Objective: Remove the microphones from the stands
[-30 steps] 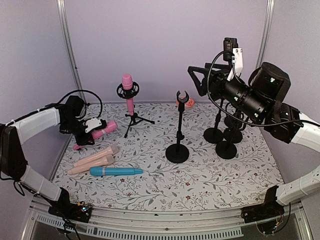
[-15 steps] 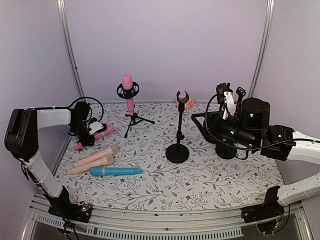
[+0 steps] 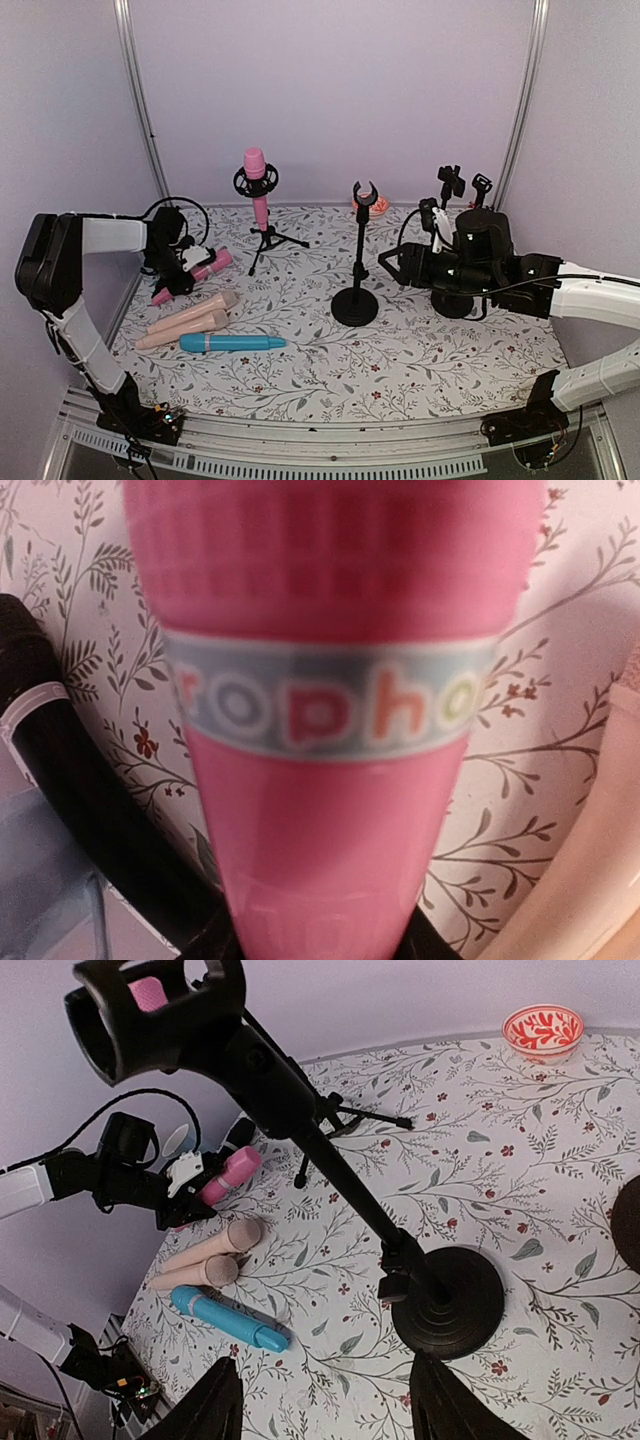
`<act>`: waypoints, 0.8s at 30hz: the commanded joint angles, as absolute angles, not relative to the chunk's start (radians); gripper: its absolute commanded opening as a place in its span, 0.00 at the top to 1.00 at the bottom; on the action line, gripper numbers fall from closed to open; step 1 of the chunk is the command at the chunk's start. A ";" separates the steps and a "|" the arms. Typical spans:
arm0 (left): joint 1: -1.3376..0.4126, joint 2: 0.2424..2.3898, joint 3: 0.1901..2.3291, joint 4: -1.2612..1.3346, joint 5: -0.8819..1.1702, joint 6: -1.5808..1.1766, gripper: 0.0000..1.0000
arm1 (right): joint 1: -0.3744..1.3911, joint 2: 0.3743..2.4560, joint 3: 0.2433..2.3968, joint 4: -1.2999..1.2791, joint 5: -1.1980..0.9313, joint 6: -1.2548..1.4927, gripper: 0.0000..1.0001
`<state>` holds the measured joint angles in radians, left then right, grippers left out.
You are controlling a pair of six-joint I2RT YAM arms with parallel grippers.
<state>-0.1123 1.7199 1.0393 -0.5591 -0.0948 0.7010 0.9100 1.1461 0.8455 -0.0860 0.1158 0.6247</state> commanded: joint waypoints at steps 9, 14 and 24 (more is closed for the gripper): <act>-0.133 1.744 1.023 -0.496 -0.078 0.661 0.53 | 0.847 1.297 0.818 0.014 -0.090 0.689 0.41; -0.144 1.708 1.046 -0.542 -0.064 0.648 0.52 | 0.817 1.374 0.830 0.059 -0.165 0.699 0.42; -0.170 1.571 1.218 -0.693 0.015 0.581 0.01 | 0.801 1.490 0.893 0.097 -0.190 0.669 0.45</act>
<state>-0.1509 1.6440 1.1339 -0.6254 -0.0452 0.6235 0.8093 1.4654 0.8463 0.0456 -0.1730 0.6899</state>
